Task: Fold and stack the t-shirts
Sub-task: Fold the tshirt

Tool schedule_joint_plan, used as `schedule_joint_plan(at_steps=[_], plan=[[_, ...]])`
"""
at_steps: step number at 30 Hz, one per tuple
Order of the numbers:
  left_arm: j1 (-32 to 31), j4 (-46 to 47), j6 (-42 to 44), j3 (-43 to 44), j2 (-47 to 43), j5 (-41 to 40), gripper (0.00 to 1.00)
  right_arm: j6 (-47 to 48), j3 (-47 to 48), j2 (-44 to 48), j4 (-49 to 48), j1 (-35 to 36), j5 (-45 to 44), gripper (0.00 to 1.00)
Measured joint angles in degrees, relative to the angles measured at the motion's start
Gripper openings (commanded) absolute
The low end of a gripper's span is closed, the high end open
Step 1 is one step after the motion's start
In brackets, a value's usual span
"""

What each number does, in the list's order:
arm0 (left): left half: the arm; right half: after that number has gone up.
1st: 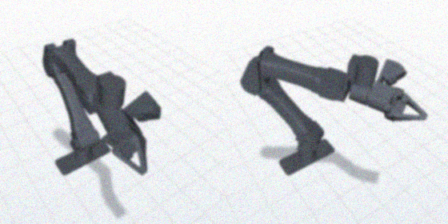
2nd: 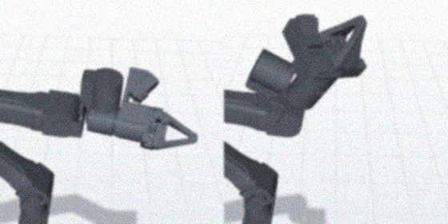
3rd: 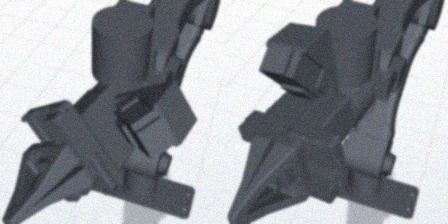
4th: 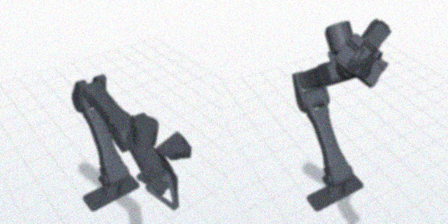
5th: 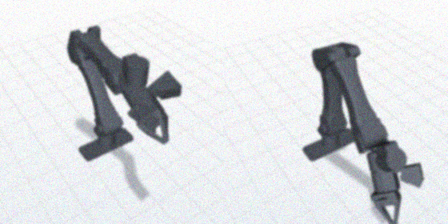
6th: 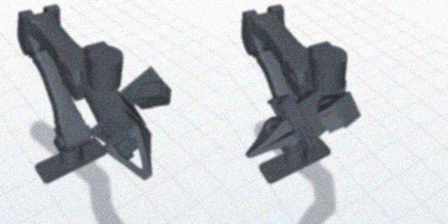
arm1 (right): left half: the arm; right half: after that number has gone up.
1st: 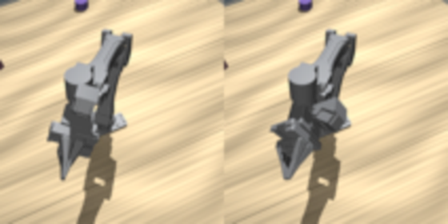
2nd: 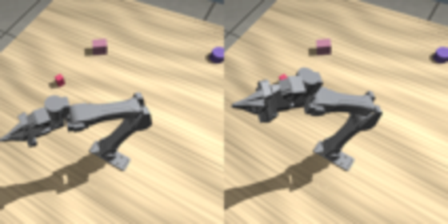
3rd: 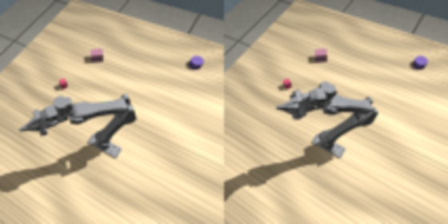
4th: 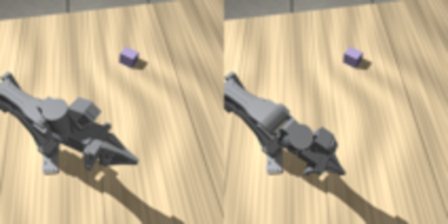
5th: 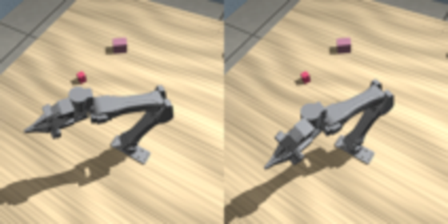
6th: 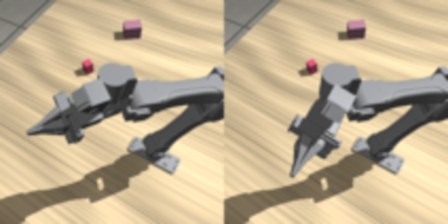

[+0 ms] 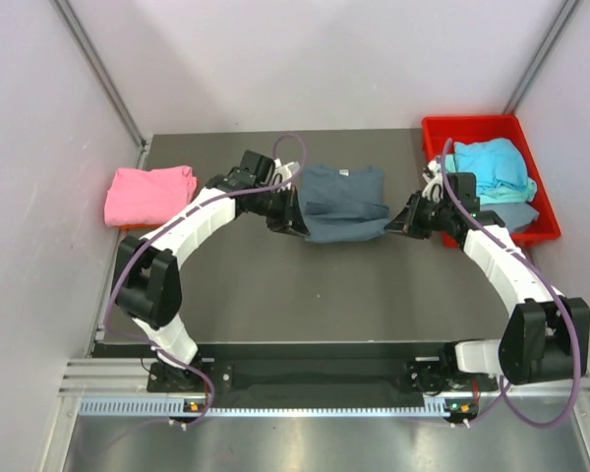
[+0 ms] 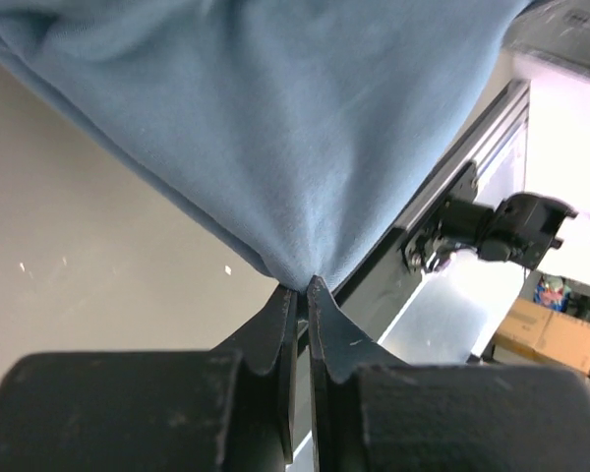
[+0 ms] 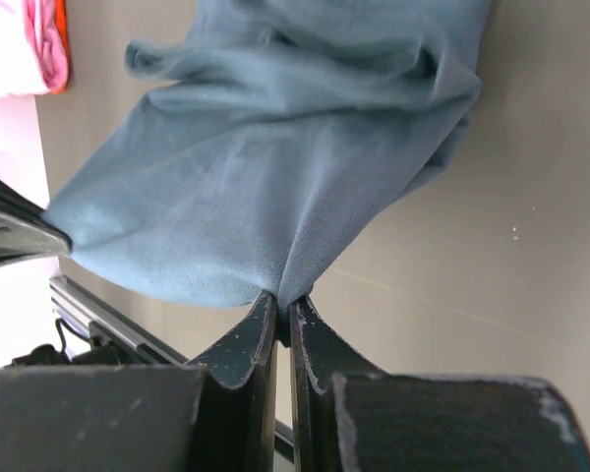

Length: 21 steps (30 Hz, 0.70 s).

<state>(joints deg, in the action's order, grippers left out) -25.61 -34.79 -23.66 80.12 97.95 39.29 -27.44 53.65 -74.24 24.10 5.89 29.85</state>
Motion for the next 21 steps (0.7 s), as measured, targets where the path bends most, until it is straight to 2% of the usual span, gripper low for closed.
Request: schedule_joint_plan(at_steps=[11, 17, 21], plan=[[-0.3, -1.8, 2.4, -1.3, -0.9, -1.4, 0.0, 0.9, 1.0, -0.2, 1.2, 0.1, 0.8, 0.0], [-0.5, -2.2, 2.4, -4.6, -1.7, -1.5, 0.0, 1.0, -3.5, 0.6, 1.7, 0.4, 1.7, 0.0], [-0.5, -3.7, 3.4, -1.6, -1.0, -2.2, 0.0, 1.1, -3.5, 0.6, 2.4, 0.4, 1.9, 0.0]])
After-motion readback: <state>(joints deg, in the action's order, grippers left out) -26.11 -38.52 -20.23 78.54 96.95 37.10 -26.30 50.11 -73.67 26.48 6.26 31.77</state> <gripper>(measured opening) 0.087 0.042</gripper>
